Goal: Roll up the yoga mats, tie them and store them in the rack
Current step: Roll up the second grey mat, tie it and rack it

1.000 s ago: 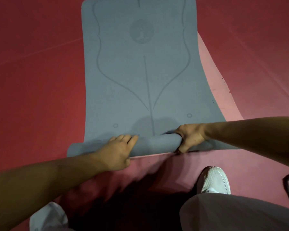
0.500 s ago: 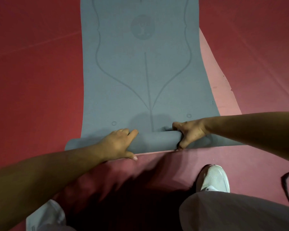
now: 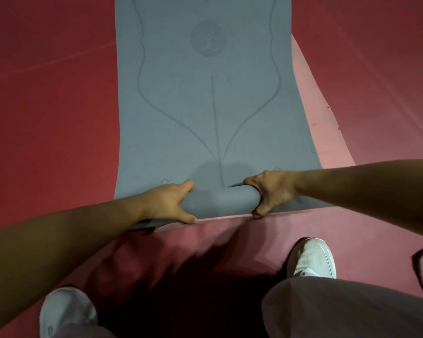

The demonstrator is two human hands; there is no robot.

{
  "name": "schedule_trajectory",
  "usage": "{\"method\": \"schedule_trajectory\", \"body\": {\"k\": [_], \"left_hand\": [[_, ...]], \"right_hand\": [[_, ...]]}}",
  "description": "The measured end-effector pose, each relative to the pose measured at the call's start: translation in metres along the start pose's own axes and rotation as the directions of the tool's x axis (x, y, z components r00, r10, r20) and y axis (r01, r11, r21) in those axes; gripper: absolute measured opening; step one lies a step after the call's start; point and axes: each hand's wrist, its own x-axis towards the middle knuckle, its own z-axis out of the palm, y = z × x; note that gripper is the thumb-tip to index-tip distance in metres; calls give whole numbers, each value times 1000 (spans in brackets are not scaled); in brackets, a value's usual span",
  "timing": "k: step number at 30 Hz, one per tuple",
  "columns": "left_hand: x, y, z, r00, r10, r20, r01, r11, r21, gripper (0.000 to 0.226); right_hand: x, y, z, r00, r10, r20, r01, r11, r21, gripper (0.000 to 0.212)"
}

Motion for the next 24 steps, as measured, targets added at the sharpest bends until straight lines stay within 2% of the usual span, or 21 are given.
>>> {"method": "schedule_trajectory", "body": {"k": [2, 6, 7, 10, 15, 19, 24], "left_hand": [[-4, -5, -2, 1000, 19, -5, -19, 998, -57, 53], [-12, -16, -9, 989, 89, -115, -103, 988, -117, 66], [-14, -16, -13, 988, 91, -126, -105, 989, -105, 69], [-16, -15, -15, 989, 60, -138, -49, 996, 78, 76], [-16, -8, -6, 995, 6, -99, 10, 987, 159, 55], [-5, 0, 1, 999, -13, -36, 18, 991, 133, 51], [7, -2, 19, 998, -66, 12, 65, 996, 58, 48]], "right_hand": [[1, -3, -6, 999, -32, 37, 29, 995, 94, 67], [7, -4, -22, 997, -54, 50, 46, 985, 165, 48], [8, -4, -26, 997, -53, 53, 43, 984, 172, 47], [12, -7, -30, 996, -41, 78, 26, 984, 178, 49], [10, -4, -27, 998, 31, 50, -40, 981, 191, 64], [14, -4, -20, 998, 31, 45, -37, 992, 120, 52], [27, 0, 0, 999, 34, 2, -34, 999, -10, 61]]}}
